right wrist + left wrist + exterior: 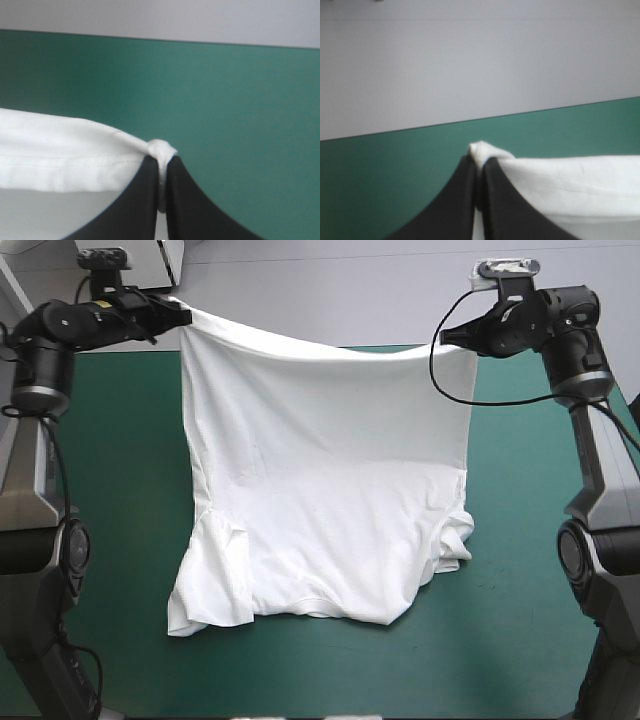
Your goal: Fold the cloth
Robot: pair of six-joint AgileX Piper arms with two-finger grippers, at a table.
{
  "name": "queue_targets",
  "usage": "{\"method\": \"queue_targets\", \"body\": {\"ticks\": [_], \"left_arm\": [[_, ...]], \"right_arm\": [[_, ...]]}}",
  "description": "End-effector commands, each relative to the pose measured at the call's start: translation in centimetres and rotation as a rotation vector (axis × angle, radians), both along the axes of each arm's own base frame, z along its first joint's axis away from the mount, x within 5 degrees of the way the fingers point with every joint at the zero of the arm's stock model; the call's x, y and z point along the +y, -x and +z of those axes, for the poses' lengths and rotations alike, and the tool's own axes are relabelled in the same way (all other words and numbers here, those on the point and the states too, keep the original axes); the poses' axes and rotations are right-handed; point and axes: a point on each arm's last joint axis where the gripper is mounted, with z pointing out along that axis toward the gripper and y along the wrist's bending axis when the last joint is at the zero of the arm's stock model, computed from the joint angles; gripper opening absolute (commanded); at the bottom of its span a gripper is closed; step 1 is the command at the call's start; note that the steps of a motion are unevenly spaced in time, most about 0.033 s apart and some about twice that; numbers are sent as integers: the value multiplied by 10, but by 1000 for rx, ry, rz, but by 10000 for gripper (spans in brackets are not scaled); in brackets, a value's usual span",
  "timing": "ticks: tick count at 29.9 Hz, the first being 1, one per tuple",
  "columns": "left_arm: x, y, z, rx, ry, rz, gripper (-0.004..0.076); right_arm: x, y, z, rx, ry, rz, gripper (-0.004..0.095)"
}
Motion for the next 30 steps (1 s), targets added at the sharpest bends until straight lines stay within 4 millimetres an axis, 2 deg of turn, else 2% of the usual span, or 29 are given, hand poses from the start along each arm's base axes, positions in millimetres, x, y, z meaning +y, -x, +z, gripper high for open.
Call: {"method": "queue_targets", "body": {"ticks": [1, 7, 12, 14, 16, 20, 22, 25, 30], "left_arm": [[-20, -12, -2, -72, 15, -21, -22], [-34, -47, -64, 36, 11, -34, -22], [-33, -60, -96, 115, 25, -12, -8], [-34, -61, -101, 132, 25, -22, 66], [-34, -60, -101, 139, 22, -31, 172], [-35, -55, -92, 127, 12, -49, 517], [-36, -50, -85, 132, 0, -66, 585], [-37, -40, -72, 133, -32, -97, 573], [-38, -15, -45, 168, -89, -159, 491]], "right_arm": [[-2, -10, -1, -53, -25, 12, -17], [0, -36, -44, 31, -27, 2, -17], [1, -46, -64, 78, -42, -15, -7], [2, -47, -68, 88, -51, -9, 41], [4, -47, -67, 88, -61, 5, 134], [6, -44, -59, 91, -78, 25, 403], [5, -41, -53, 104, -66, 28, 463], [5, -35, -41, 116, -63, 30, 467], [4, -21, -21, 143, -72, 35, 465]]}}
